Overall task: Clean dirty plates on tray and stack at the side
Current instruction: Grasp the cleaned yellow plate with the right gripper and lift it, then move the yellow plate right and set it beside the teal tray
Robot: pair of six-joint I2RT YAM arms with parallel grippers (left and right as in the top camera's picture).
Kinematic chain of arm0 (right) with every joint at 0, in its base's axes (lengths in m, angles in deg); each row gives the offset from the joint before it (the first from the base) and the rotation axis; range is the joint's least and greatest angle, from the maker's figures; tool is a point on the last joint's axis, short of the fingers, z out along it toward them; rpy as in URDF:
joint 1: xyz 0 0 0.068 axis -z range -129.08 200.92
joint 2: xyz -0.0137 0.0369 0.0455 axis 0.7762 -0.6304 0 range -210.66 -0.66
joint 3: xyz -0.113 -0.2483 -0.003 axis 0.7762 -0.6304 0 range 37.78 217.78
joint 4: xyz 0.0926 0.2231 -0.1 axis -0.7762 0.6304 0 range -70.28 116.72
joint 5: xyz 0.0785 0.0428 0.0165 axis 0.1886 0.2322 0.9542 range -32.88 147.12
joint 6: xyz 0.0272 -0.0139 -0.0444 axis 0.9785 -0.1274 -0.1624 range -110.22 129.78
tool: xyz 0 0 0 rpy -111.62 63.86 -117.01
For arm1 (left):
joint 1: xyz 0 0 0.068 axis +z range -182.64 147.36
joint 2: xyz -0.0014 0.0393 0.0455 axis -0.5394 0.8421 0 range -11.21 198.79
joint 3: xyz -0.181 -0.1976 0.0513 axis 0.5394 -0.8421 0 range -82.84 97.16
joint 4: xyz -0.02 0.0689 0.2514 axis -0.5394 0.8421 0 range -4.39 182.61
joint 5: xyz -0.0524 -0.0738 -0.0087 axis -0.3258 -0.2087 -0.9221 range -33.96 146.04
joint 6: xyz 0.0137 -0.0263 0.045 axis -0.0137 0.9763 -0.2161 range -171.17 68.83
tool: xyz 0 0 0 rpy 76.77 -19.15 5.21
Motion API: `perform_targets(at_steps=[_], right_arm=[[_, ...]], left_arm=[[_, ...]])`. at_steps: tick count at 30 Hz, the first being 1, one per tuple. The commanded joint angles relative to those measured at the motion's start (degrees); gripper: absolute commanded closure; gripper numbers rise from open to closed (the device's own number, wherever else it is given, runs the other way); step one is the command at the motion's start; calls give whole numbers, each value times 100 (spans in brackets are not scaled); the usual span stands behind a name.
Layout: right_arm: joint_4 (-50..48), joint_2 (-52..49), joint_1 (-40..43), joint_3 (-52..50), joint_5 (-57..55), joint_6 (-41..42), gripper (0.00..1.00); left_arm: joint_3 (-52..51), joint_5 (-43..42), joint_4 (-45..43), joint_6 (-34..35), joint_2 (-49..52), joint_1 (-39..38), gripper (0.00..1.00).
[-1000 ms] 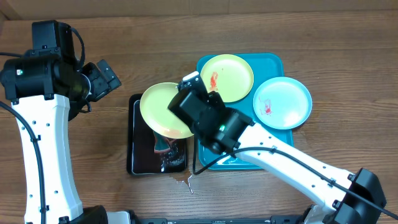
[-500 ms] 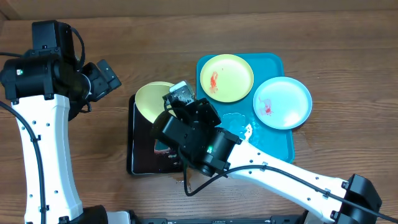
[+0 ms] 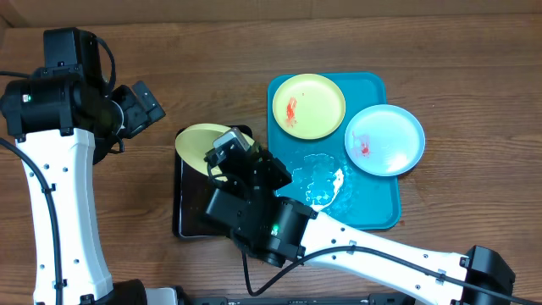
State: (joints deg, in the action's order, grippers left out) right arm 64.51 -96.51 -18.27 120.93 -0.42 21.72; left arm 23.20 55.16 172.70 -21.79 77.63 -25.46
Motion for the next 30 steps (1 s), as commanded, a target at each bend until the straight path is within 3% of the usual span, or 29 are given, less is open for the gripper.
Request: perform_targets(at_steps=[1, 23, 26, 30], right_arm=[[-31, 31, -87, 144, -310, -7, 96], [-24, 31, -81, 144, -232, 0, 96], [-22, 31, 37, 144, 245, 164, 96], [46, 33, 719, 151, 1646, 1010, 96]], left_arm=[[61, -20, 4, -111, 39, 31, 0], [61, -20, 4, -111, 39, 31, 0], [61, -20, 4, -111, 39, 31, 0], [61, -20, 4, -111, 39, 31, 0]])
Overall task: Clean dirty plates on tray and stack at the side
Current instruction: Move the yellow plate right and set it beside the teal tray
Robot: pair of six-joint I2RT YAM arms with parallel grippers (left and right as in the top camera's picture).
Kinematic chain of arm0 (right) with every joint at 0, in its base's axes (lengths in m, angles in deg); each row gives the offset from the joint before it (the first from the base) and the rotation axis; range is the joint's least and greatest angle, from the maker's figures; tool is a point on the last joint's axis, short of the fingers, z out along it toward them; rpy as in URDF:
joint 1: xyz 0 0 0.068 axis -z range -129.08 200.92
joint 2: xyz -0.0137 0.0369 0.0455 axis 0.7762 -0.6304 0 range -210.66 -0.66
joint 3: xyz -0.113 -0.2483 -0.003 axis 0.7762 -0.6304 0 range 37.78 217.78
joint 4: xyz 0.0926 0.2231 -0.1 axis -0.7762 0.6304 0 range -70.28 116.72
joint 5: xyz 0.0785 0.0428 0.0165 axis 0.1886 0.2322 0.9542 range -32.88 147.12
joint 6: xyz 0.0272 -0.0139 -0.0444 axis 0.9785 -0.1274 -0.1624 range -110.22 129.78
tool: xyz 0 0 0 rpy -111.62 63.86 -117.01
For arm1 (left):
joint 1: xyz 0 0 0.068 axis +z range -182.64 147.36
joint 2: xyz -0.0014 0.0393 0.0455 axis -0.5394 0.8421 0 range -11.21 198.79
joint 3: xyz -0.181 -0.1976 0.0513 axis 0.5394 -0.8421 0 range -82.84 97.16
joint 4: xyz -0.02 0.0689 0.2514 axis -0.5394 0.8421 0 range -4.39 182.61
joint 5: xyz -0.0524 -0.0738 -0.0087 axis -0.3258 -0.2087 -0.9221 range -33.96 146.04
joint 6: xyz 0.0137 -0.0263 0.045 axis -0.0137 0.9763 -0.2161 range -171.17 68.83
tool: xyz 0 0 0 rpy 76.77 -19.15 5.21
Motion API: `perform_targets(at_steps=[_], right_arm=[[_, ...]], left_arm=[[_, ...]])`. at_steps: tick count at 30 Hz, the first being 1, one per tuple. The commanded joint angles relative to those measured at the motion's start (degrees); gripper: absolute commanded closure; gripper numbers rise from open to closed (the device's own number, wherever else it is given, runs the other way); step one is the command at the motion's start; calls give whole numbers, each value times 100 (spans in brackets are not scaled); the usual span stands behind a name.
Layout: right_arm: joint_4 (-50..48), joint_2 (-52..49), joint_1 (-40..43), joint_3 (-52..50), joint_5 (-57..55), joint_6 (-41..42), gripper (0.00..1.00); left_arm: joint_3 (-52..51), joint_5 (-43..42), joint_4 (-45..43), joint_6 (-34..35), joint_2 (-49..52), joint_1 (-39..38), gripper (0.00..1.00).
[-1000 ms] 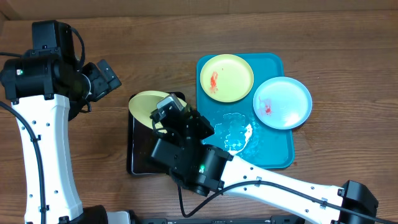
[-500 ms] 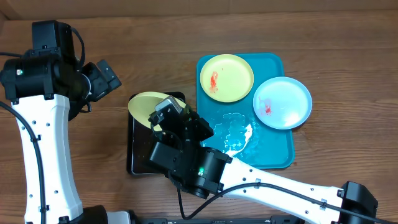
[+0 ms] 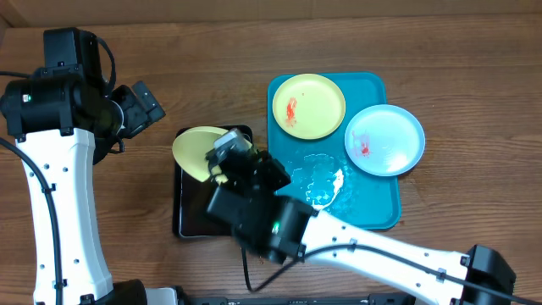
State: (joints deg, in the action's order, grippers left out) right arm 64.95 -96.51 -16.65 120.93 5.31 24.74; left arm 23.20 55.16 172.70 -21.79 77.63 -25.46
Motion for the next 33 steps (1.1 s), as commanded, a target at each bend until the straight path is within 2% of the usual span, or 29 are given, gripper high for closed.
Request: perform_targets(at_steps=[1, 3, 7, 8, 11, 16, 21, 27, 33], right_arm=[[57, 50, 841, 190, 1519, 935, 96], [282, 116, 1504, 372, 2616, 1303, 96], [739, 297, 2935, 861, 4634, 1381, 96], [942, 391, 3751, 1073, 5466, 1381, 96], [1255, 455, 5198, 1272, 6393, 1381, 96], [1851, 247, 7637, 1244, 6537, 1379, 96], [2260, -372, 9652, 1001, 5987, 1355, 96], [2223, -966, 10459, 358, 5442, 1355, 96], [1445, -1047, 10336, -938, 5340, 1357, 96]], left_arm=[[61, -20, 2, -111, 39, 31, 0], [61, -20, 4, -111, 39, 31, 0], [61, -20, 4, -111, 42, 31, 0], [61, -20, 4, -111, 42, 31, 0], [61, -20, 4, -111, 39, 31, 0], [61, -20, 4, -111, 39, 31, 0], [61, -20, 4, -111, 39, 31, 0], [61, -20, 4, -111, 39, 31, 0], [61, -20, 4, -111, 42, 31, 0]])
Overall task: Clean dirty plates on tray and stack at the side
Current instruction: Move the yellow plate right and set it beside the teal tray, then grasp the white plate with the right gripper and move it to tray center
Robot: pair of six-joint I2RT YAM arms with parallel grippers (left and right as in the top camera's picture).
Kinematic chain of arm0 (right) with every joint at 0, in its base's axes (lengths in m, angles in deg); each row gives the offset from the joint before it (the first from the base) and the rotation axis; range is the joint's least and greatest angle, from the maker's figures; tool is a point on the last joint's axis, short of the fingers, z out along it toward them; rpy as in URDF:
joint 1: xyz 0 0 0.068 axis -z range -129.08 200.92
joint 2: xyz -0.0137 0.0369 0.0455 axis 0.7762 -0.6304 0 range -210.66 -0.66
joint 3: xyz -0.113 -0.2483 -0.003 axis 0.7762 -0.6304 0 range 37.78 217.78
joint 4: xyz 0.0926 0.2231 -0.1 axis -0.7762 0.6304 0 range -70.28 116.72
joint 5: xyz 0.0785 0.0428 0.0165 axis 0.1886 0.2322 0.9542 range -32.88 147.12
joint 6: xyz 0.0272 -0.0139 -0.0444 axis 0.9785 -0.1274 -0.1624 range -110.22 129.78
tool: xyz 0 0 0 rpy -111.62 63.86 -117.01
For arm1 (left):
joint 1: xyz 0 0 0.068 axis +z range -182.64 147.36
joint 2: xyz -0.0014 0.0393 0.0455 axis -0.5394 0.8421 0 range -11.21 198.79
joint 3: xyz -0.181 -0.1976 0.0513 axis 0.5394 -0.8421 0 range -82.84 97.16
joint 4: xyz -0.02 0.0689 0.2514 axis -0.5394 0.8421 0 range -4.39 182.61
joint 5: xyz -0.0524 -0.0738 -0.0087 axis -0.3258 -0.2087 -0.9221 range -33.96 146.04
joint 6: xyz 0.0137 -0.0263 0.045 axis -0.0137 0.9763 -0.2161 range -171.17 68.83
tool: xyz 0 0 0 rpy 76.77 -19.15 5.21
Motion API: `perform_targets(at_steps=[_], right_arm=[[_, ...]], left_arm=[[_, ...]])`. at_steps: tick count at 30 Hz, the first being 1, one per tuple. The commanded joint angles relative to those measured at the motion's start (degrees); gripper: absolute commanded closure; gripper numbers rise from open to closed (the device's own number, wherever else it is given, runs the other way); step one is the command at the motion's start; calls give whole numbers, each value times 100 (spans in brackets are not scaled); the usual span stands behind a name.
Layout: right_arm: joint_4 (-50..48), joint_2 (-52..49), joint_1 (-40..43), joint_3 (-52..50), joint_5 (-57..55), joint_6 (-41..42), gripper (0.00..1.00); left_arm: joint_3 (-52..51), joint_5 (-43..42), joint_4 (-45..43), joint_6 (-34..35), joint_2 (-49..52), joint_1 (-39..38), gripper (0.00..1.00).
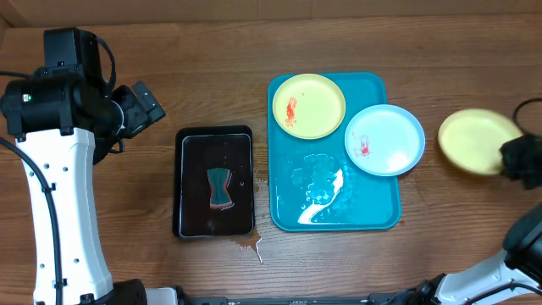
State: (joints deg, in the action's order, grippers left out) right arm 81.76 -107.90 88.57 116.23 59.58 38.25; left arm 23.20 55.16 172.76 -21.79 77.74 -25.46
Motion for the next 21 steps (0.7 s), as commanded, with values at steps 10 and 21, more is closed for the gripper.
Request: perform_targets(at_steps=[10, 21], right_arm=[[-232, 160, -1333, -841, -769, 9, 68], [-577, 1191, -1954, -638, 9, -909, 42]], left_arm=[[61, -20, -2, -111, 28, 31, 0], [61, -20, -2, -111, 31, 31, 0]])
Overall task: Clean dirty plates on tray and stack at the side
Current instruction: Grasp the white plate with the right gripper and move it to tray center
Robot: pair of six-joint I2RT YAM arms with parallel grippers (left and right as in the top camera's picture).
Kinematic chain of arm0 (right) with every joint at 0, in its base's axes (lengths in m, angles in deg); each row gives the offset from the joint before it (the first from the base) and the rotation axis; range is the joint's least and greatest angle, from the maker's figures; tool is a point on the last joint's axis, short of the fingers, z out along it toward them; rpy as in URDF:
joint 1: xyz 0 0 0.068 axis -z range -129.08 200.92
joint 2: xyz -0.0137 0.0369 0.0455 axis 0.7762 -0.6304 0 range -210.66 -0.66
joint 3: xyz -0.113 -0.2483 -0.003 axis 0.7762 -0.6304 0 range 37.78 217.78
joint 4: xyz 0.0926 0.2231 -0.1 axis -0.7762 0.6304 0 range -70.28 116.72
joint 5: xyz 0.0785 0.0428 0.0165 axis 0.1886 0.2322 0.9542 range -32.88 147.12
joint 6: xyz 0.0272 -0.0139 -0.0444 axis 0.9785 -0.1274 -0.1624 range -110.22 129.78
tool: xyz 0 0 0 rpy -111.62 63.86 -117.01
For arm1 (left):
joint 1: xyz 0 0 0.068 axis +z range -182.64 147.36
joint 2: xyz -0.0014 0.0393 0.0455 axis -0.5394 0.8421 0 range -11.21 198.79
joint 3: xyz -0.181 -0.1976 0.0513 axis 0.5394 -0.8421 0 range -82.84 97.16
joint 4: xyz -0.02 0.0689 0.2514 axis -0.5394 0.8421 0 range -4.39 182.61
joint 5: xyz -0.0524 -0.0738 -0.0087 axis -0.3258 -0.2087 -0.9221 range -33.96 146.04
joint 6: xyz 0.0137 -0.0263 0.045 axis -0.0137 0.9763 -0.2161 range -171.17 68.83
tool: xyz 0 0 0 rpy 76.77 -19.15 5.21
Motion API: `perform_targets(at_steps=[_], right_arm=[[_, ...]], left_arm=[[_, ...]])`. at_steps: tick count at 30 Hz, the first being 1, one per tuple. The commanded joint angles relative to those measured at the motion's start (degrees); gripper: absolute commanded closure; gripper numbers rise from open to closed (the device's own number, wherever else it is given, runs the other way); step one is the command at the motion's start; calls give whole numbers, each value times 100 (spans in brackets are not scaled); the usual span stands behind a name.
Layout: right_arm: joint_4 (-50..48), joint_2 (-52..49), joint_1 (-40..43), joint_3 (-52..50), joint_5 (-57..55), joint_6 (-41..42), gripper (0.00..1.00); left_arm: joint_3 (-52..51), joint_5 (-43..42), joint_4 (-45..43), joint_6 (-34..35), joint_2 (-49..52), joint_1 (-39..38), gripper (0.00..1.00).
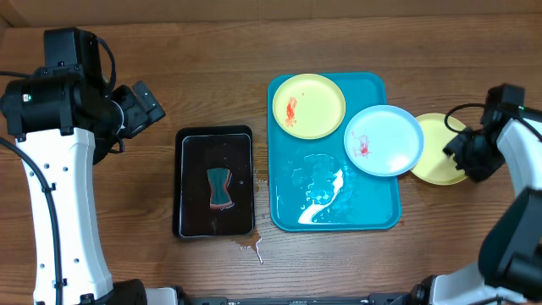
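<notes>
On the teal tray (381,212) lie a yellow plate (307,106) with a red smear and a light blue plate (385,140) with a red spot, which overhangs the tray's right rim. A clean yellow plate (432,161) sits low at the right of the tray, its left edge under the blue plate. My right gripper (464,154) is at that plate's right edge and looks shut on it. The left gripper (146,105) hangs far left, away from all plates; its jaws do not show clearly.
A black basin (188,144) with a red and teal sponge (220,188) stands left of the tray. A wet, foamy patch (318,182) covers the tray's lower half. A small spill (250,246) marks the table below the basin.
The right gripper and the clean yellow plate have moved left and slightly down, from the far right edge to right beside the tray, with the plate's edge now under the blue plate.
At first my right gripper held the yellow plate over the top of the black basin, hiding the sponge. A second later it was there still, a little further left. Then the plate was at the table's far right, and now it is beside the tray.
</notes>
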State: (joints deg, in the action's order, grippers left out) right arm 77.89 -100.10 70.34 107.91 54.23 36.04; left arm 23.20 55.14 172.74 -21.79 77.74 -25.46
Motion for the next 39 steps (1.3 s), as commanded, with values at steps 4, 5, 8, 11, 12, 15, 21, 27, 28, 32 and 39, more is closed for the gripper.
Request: perform_targets(at_steps=[4, 5, 8, 11, 12, 15, 21, 27, 28, 32, 39], right_arm=[[-553, 328, -393, 98, 944, -1180, 35], [-658, 280, -446, 50, 942, -1180, 35], [-1047, 39, -595, -131, 960, -1290, 39], [-1176, -227, -717, -195, 944, -1327, 46], [-1209, -293, -756, -195, 942, -1325, 49], [-1322, -358, -798, -195, 942, -1325, 58], [-1305, -358, -817, -195, 868, -1322, 89], [-968, -214, -817, -4, 837, -1279, 96], [-855, -133, -817, 66, 833, -1279, 96], [-321, 468, -848, 376, 863, -1237, 96], [684, 1384, -1550, 376, 855, -1285, 96]], left_arm=[[61, -17, 0, -111, 28, 31, 0], [61, -17, 0, -111, 31, 31, 0], [61, -17, 0, -111, 28, 31, 0], [61, -17, 0, -111, 28, 31, 0], [61, -17, 0, -111, 28, 31, 0], [61, -17, 0, -111, 31, 31, 0], [61, -17, 0, -111, 28, 31, 0], [61, -17, 0, -111, 28, 31, 0], [61, -17, 0, -111, 28, 31, 0], [61, -17, 0, -111, 31, 31, 0], [61, -17, 0, -111, 28, 31, 0]])
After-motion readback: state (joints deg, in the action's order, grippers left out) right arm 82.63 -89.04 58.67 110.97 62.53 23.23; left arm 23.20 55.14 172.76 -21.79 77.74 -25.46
